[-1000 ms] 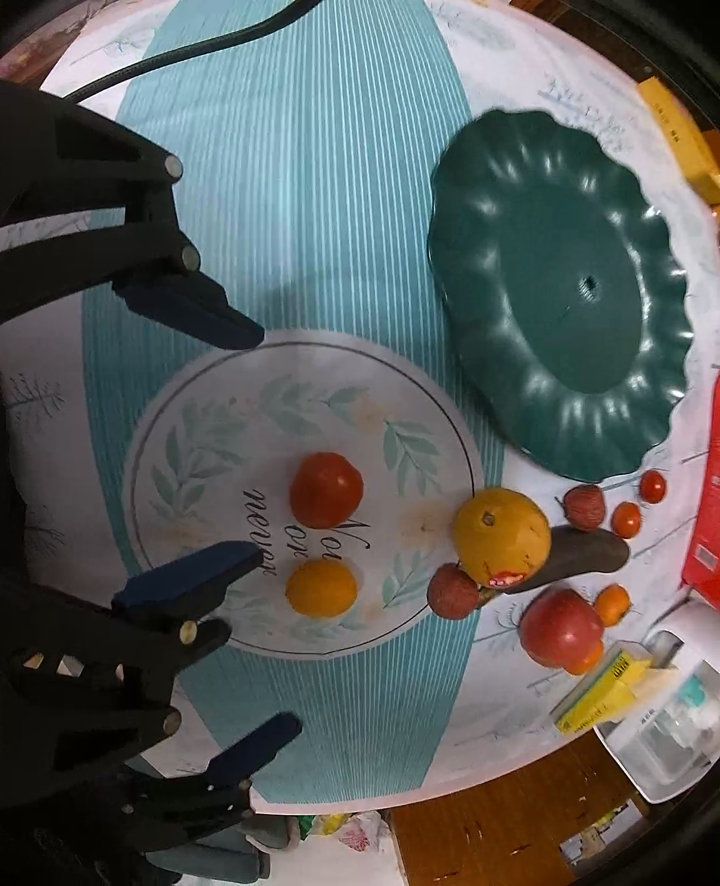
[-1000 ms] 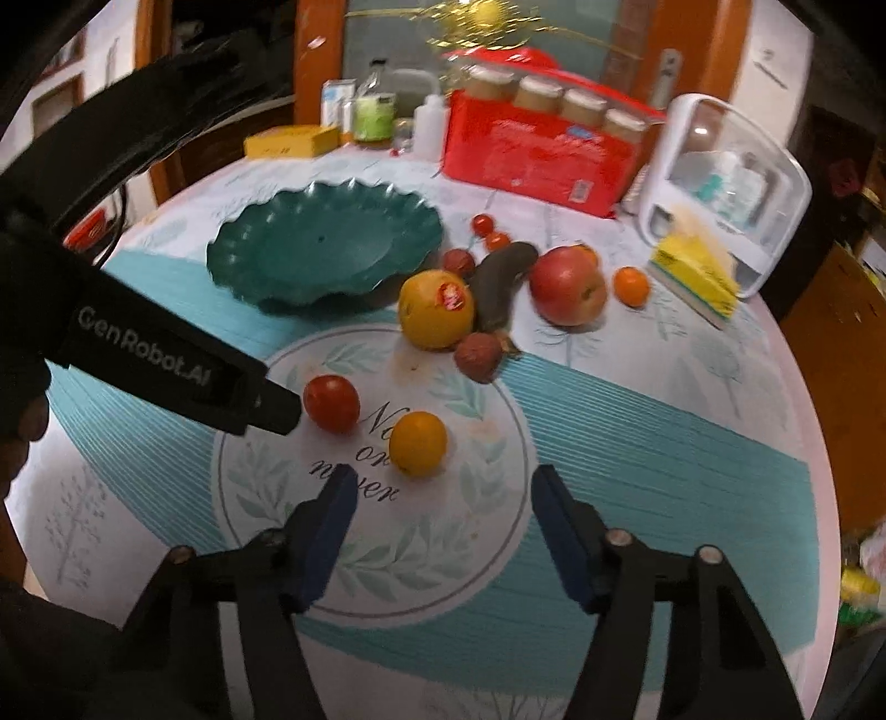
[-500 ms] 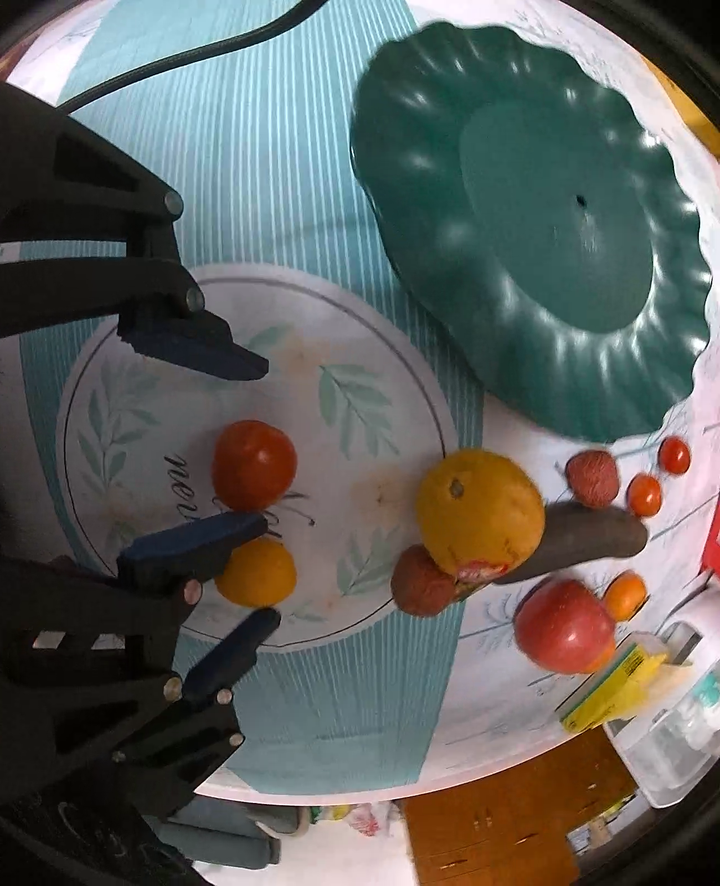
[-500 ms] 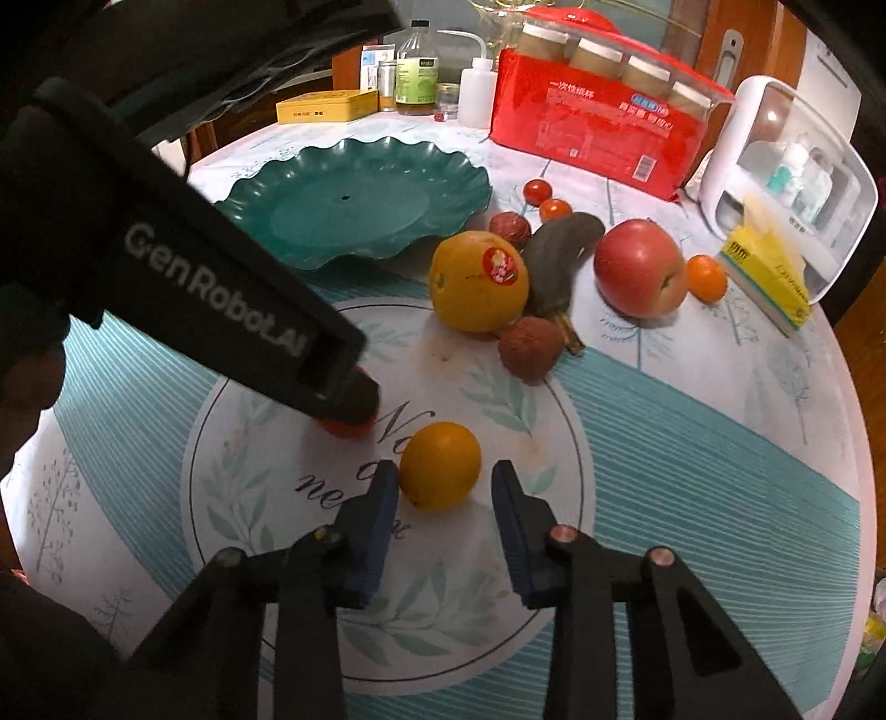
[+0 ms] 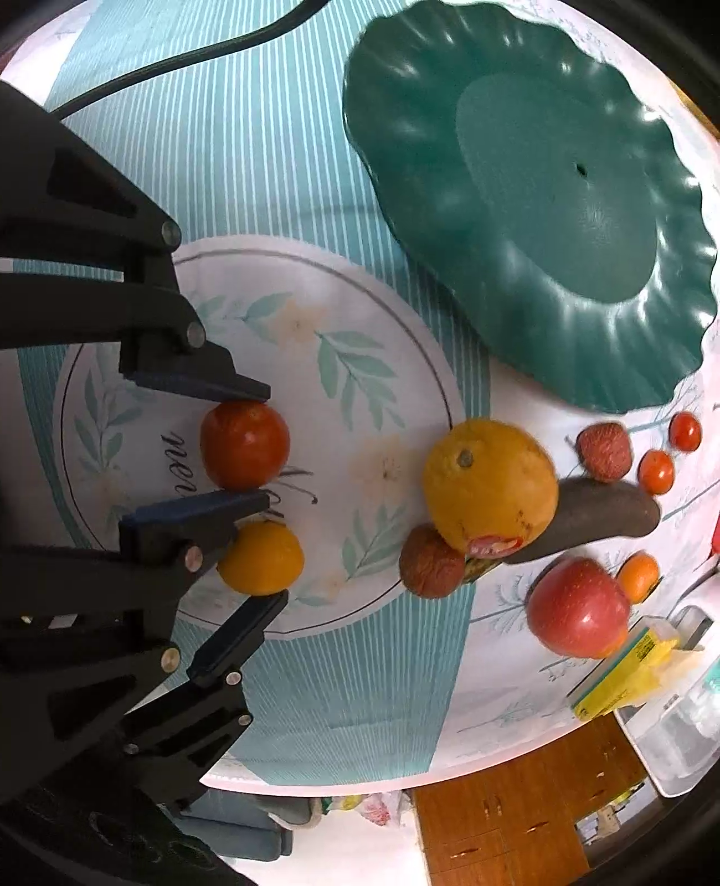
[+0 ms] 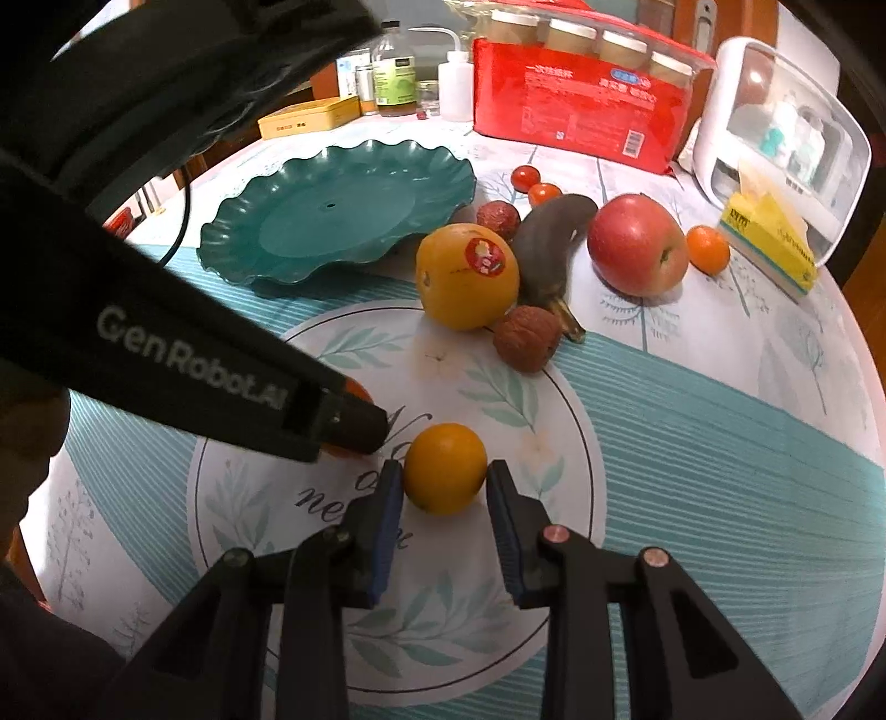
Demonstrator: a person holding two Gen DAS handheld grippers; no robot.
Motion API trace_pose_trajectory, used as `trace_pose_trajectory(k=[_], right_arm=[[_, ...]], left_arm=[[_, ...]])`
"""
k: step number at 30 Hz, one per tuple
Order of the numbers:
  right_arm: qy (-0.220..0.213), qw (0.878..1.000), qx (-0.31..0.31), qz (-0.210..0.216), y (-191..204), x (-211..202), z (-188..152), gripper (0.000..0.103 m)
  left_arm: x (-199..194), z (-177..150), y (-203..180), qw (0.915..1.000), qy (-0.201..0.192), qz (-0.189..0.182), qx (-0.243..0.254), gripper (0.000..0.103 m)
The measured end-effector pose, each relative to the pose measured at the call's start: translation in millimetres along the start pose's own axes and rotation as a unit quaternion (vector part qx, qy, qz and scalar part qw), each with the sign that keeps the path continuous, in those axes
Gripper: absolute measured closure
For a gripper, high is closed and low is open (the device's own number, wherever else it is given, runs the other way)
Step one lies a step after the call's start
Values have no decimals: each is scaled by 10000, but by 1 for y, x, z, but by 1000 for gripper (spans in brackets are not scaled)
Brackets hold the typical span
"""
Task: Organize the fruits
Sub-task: 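Carry the tomato and orange onto the green plate and open both tools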
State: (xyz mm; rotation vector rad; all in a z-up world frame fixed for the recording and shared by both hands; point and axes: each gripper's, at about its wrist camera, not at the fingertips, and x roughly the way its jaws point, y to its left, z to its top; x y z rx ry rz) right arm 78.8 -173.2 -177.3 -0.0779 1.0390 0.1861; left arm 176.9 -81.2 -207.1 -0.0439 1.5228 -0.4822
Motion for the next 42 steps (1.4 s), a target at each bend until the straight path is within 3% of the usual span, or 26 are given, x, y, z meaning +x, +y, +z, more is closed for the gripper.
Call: trace_pose_trajectory(k=[6,13,26,33,42], right_arm=[[-63,9987,402,314,-4,-9,10,72],[-484,9972,229,517,15,-20,39,72],[-1064,9925,39,598,47,-26,96,72],[-881,9938,113,673,57,-7,109,72],[-577,9953,419,656,58,22,113,72]], left_arm=[[-25,-5,9,9992,-349,150,-106,73],[-65,4,38,9951,-878,272,-368,73],[-136,11,109,9780,-1898,617,-605,73],[-134,12,124,9719,-2202,527,-649,73],[-109,23,140,9727,-2170,357,-743,73]])
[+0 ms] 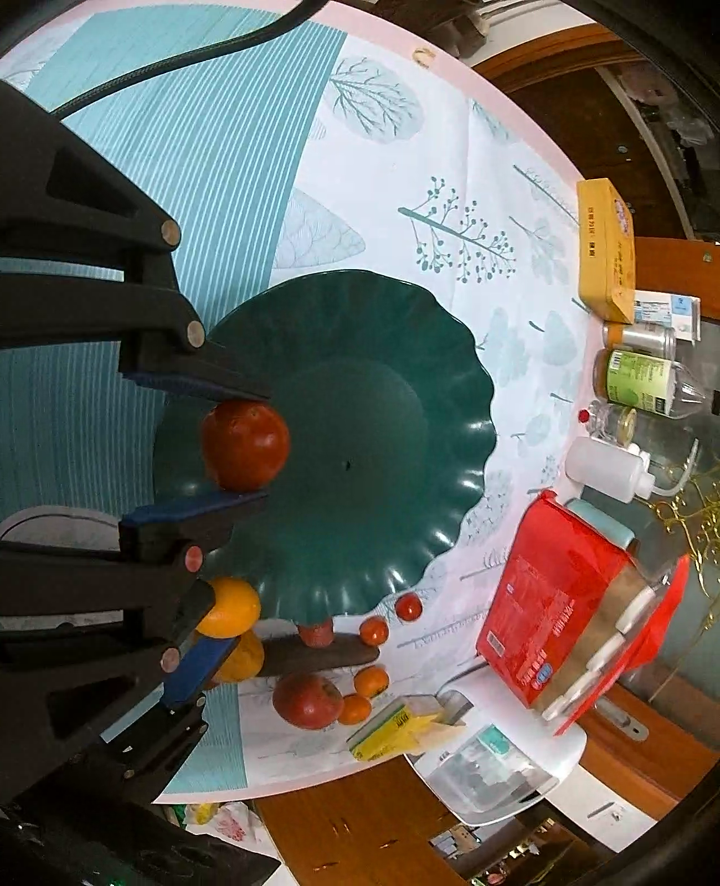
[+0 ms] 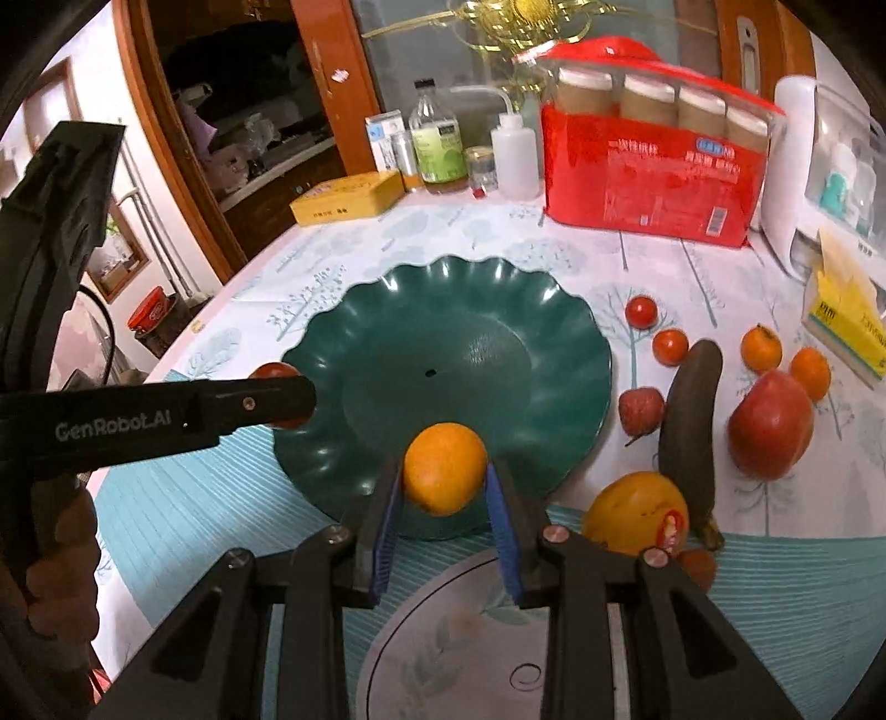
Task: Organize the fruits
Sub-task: 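Carry the tomato and orange onto the green plate and open both tools, then lift both tools off the green plate and move toward the apple and grapefruit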
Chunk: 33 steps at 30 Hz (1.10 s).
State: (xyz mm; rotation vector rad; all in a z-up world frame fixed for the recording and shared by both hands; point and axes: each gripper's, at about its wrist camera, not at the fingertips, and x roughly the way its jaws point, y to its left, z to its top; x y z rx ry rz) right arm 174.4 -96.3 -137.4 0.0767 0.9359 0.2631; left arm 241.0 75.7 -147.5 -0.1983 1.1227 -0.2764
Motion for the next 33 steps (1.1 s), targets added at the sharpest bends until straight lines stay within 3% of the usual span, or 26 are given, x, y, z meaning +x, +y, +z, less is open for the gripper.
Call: trace_pose_trajectory(k=[3,9,18,33], right_arm=[[62,9998,196,-22,-3,8,0,71],[161,9989,441,32,-4,20,4,57],[88,9969,779,11,-4,3,0,49],[364,9865,1567,-301,-5,-48,-72,49]], left_arm=[[9,0,4,9999,85,5,-56,73],[8,1,8,10000,11,-22,-87,48],[-8,-9,12,9998,10,30,-179,47],[-35,-67,-28,9988,358,-134,311,46]])
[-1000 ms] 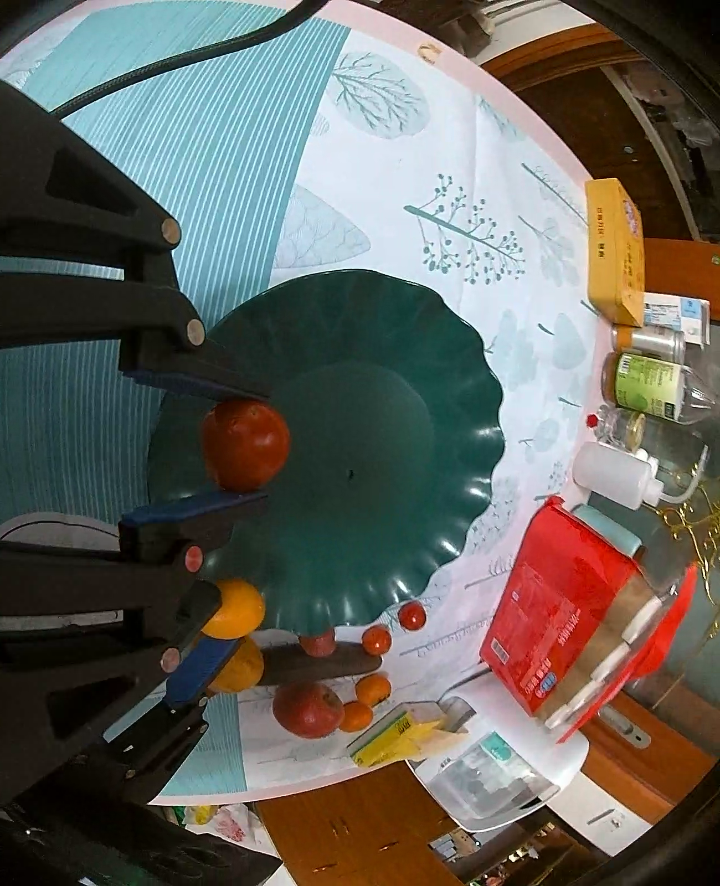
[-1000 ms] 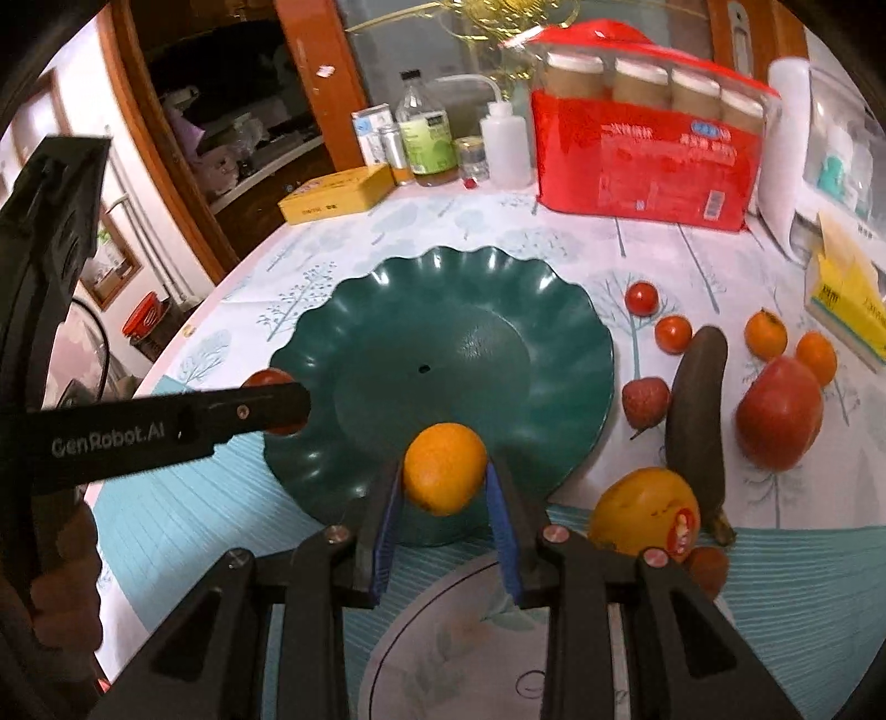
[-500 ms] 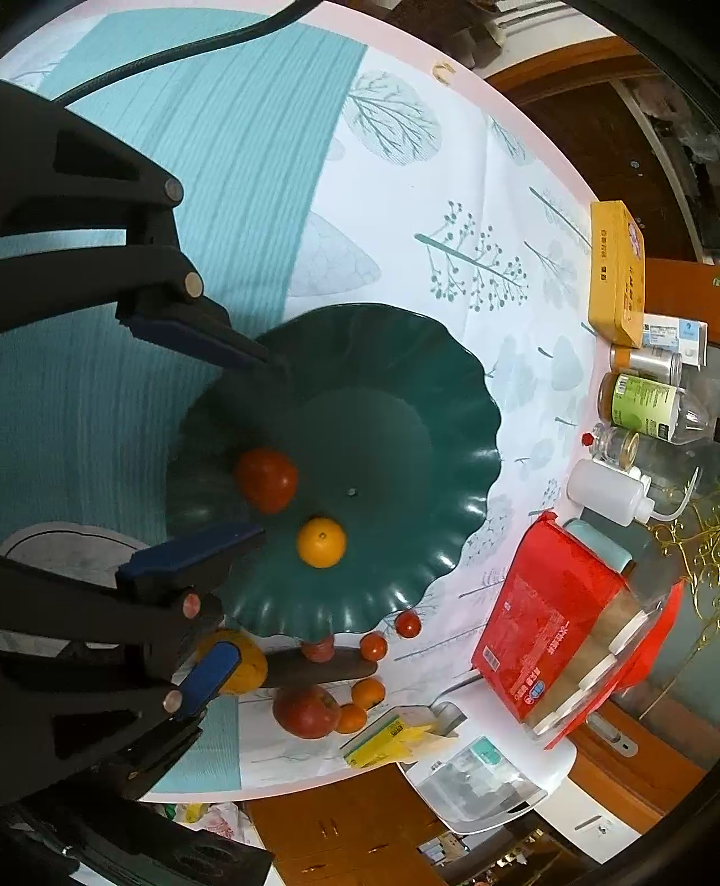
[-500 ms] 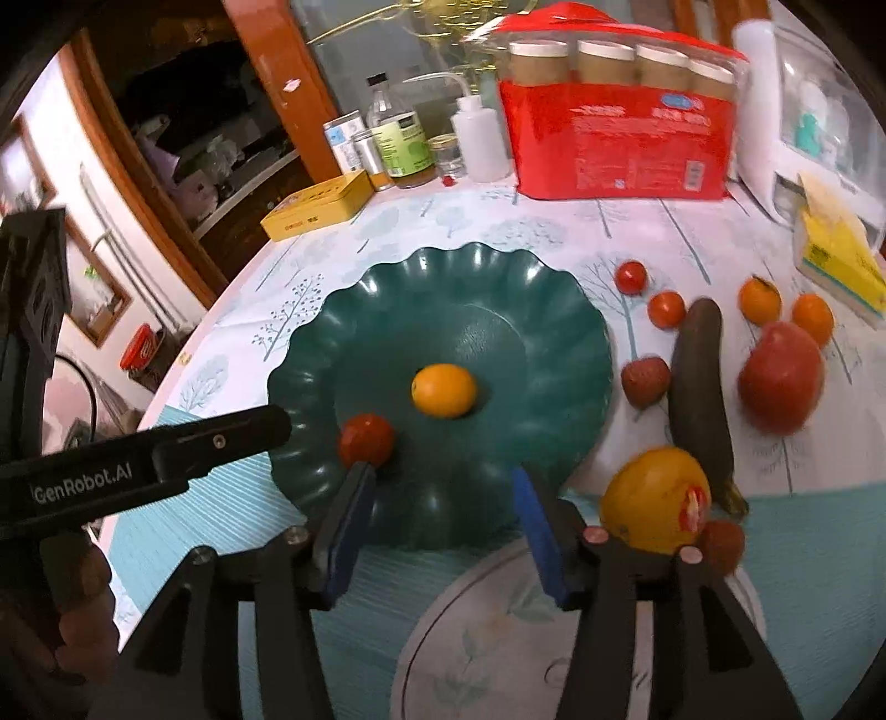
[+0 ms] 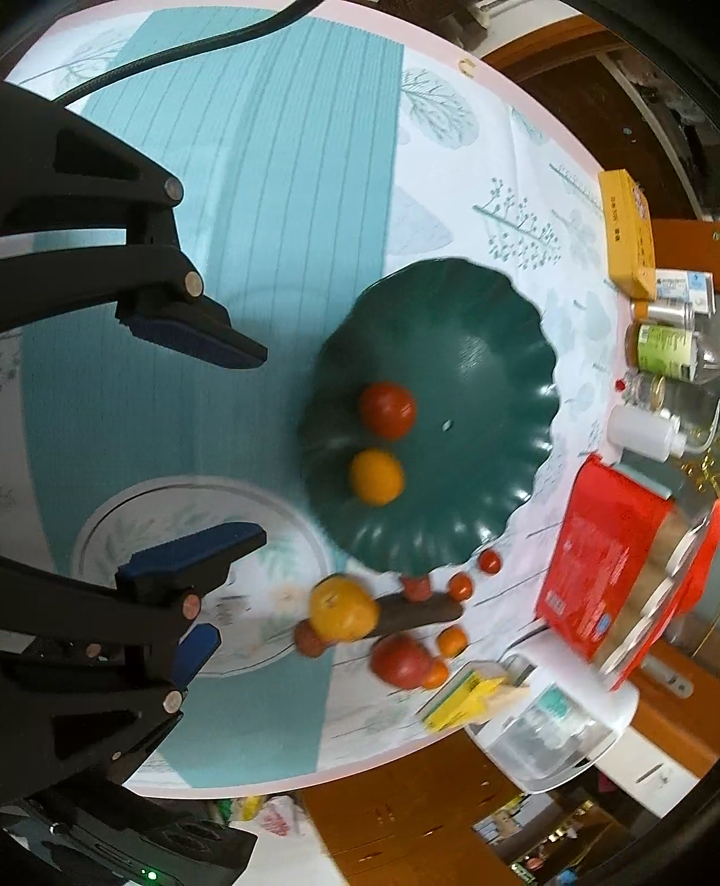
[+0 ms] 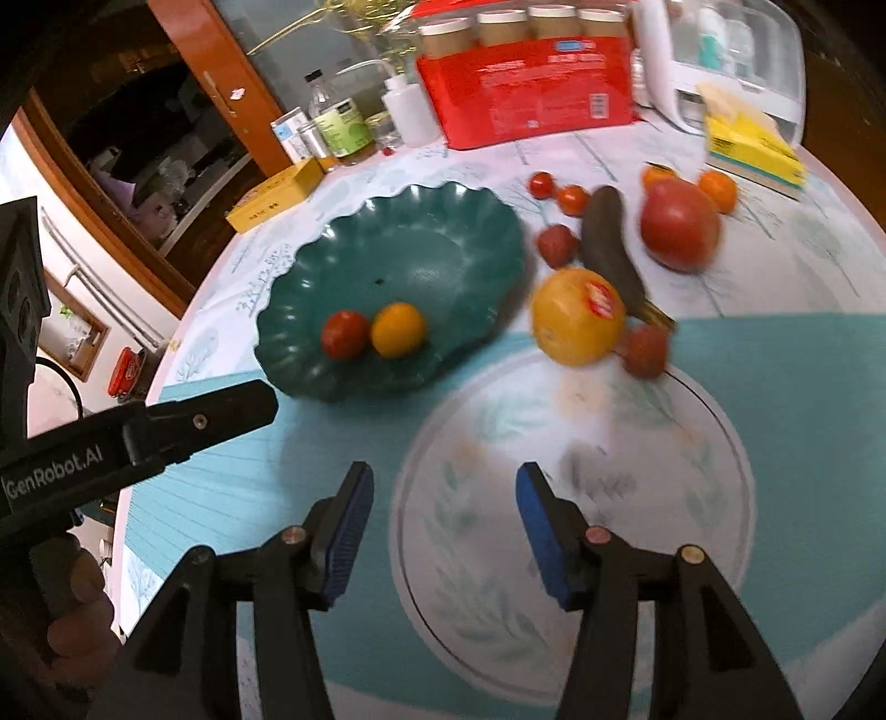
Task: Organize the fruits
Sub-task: 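Lift both tools off the green plate and move toward the apple and grapefruit, then grasp the red apple with the right tool while the left tool grasps the yellow grapefruit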
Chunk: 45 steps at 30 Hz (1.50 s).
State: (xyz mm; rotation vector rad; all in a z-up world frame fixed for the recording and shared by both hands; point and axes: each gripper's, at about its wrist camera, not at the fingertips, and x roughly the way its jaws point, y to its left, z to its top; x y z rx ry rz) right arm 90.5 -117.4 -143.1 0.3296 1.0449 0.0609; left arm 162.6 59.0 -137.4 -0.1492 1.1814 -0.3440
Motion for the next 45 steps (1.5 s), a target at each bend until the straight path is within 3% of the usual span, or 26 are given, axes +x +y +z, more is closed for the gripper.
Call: trace_pose_trajectory(k=[14,24,32,37,45], right_arm=[[302,9940,783,-695,-71,-39,-30,47],[723,9843,1257,-1005,-138,-52,-14,46],[887,9857,1137,-876,-181,-58,36,45],[797,9914,640,-812,-189,-56,82,36],[711,9952,49,-667,-196,-35,150,32]], left_arm=[[-2,-30,-38,9988,412,122,242,34],[1,-24,-69,9980,466,410,66,23],[9,-5,-89,9962,566,608,-260,20],[18,11,-100,9940,665,770,-411,20],[37,40,-119,9923,771,850,-465,20]])
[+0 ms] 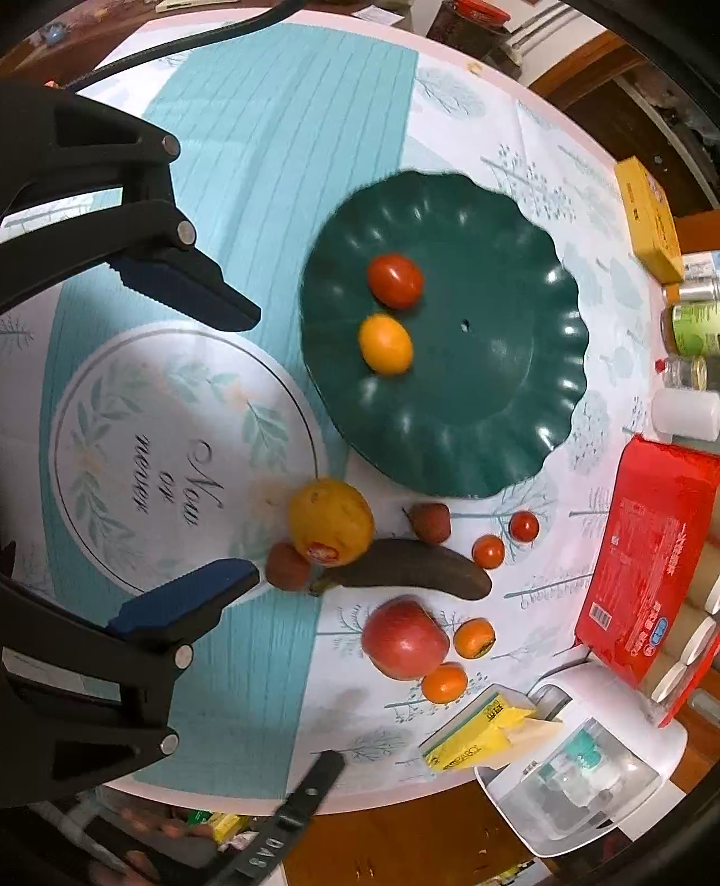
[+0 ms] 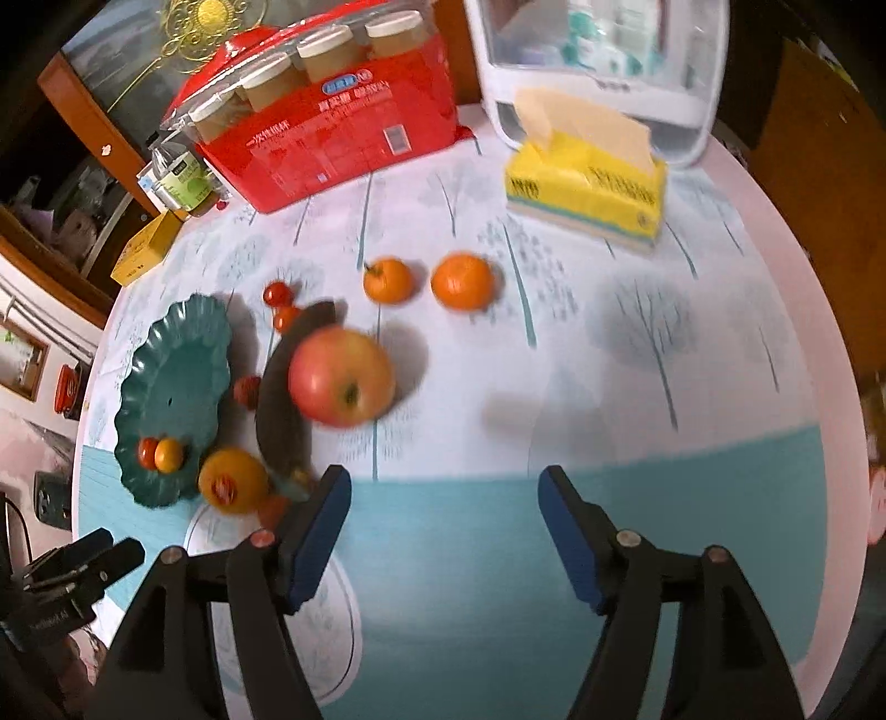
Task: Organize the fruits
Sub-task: 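Grasp the red apple with the right tool while the left tool grasps the yellow grapefruit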
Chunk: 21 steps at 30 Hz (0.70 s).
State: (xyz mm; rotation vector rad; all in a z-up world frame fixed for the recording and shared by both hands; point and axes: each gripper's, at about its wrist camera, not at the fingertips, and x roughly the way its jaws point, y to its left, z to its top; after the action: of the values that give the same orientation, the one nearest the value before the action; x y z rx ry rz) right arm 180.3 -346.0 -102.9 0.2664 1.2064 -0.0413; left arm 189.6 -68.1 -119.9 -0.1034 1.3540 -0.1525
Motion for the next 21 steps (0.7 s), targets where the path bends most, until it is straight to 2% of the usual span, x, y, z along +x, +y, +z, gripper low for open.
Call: trace_pose_trajectory(k=[4,7,9,12,16,21], right_arm=[[-126,9989,-393,206,9,9,27,31],[-300,9962,-733,357,20,18,33,29],[-411,9934,-856,640,26,27,34,29],[-486,9908,-906,876,30,41,35,27],[-675,9893,-853,969,29,55,34,26],[-634,9890,-507,1238,24,76,33,21]], left_arm=[[11,10,-10,10000,52,-19,9,20],[23,16,-15,9998,153,-145,-34,20],[30,17,-18,9996,202,-200,-43,20],[41,18,-21,9986,261,-455,-92,20],[52,19,-20,9963,221,-781,-275,20],[65,24,-20,9956,209,-830,-382,20]])
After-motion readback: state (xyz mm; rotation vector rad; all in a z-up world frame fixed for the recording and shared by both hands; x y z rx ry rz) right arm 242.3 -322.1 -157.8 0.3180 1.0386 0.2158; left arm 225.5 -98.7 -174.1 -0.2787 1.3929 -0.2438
